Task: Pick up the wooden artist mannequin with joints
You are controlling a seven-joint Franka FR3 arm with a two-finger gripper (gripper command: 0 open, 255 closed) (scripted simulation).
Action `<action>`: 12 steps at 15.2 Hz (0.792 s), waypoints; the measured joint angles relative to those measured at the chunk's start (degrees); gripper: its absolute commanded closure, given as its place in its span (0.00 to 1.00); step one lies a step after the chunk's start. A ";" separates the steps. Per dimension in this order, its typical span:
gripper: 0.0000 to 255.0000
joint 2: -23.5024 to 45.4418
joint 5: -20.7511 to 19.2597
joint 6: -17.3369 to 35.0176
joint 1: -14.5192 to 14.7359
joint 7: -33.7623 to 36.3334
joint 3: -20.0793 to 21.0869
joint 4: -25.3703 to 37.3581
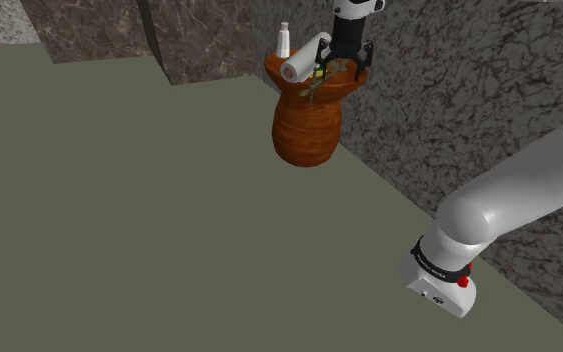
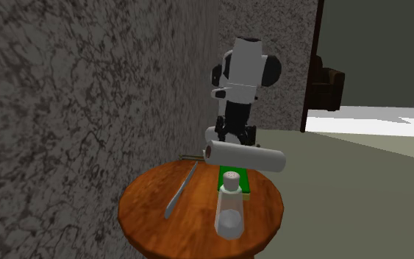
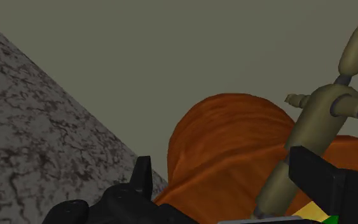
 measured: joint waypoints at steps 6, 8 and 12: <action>0.00 9.60 -5.61 -0.44 -4.08 16.47 0.44 11.13; 0.00 12.38 -7.48 -1.31 -5.11 21.68 0.14 14.92; 0.00 13.39 -8.47 -0.17 -5.58 24.89 -0.10 14.79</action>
